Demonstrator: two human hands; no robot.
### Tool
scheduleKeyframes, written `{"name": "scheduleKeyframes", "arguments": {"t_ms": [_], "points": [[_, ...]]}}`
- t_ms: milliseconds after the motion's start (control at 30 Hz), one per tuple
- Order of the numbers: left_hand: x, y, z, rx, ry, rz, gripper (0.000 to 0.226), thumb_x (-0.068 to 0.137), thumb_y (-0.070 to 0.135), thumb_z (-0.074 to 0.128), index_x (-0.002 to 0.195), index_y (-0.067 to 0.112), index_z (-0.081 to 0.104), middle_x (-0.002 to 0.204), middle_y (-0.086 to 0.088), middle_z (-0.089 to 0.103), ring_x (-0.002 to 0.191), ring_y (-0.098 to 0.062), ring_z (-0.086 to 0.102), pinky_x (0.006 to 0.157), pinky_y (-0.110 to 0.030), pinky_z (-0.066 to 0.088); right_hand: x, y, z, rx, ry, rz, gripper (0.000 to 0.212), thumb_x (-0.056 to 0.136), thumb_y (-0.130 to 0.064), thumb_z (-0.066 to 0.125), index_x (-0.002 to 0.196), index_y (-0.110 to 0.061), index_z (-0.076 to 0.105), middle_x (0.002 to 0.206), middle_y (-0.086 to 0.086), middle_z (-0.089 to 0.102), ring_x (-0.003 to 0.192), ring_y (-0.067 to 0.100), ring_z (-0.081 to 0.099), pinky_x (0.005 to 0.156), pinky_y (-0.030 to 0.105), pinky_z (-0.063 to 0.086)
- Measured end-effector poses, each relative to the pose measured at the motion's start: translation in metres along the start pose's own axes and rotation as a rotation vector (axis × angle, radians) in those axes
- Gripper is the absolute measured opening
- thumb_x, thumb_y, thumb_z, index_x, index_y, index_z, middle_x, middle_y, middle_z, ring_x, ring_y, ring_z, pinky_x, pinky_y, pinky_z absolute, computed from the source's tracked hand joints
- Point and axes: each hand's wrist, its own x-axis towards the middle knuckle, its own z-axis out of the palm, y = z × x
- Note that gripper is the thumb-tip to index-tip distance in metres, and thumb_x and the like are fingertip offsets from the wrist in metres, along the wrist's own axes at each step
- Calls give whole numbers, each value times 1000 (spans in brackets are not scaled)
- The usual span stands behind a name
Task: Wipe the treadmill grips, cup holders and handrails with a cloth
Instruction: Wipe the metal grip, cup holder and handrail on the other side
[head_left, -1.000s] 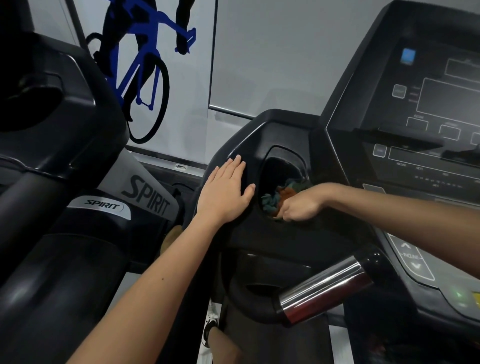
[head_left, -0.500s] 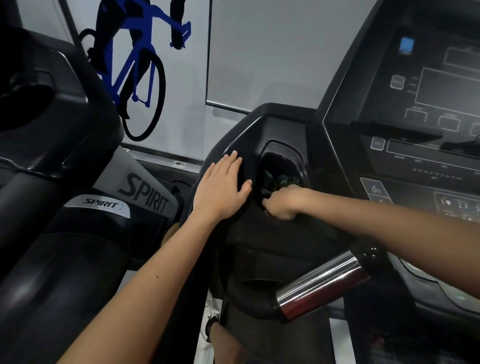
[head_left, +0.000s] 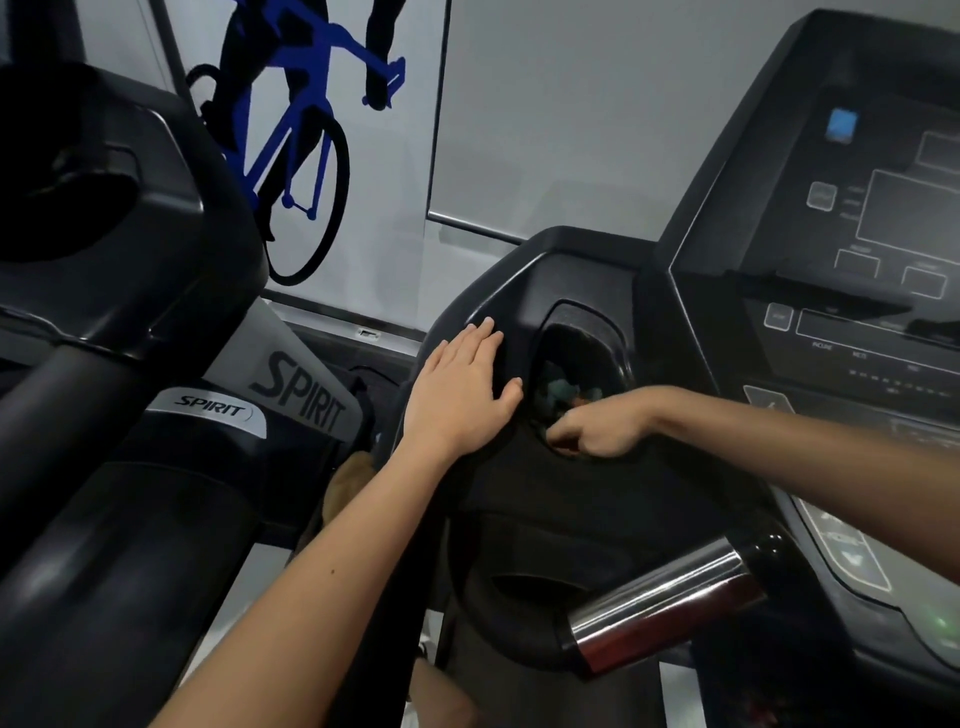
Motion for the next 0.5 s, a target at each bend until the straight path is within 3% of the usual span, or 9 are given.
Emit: {"name": "scheduleKeyframes", "arguments": {"t_ms": [67,133,233,333,500], "points": [[0,0,0,-3,3,1,59,95,42,38,147,19,22,157,6,12,144,-8,6,115,-25,1,3,-4,3,-142,-3,24,42,91,-1,36,132,-9,42,139,14,43,120,27,44,97,29,33],[0,0,1,-6,6,1,59,95,42,38,147,19,22,157,6,12,144,-8,7,115,-25,1,8,-8,7,-256,32,74,40,95,-11,36,135,-9,36,143,14,38,129,31,39,103,34,31],[0,0,1,-2,3,7,59,95,41,38,147,18,22,157,5,12,144,-8,7,115,-26,1,14,-20,11,-464,144,133,33,96,-9,39,128,-5,44,136,15,47,124,31,46,97,41,40],[-2,-1,0,-2,-15,10,59,96,41,37,147,18,21,158,5,11,144,-8,6,115,-26,1,22,-31,10,-608,216,221,39,94,-6,45,134,-5,43,138,13,46,126,30,45,96,37,41],[-1,0,0,7,-13,9,59,96,42,37,147,18,21,157,5,11,144,-8,7,116,-27,2,21,-34,-3,-481,204,280,35,94,-15,43,128,-6,50,132,12,52,120,30,51,90,35,43]]}}
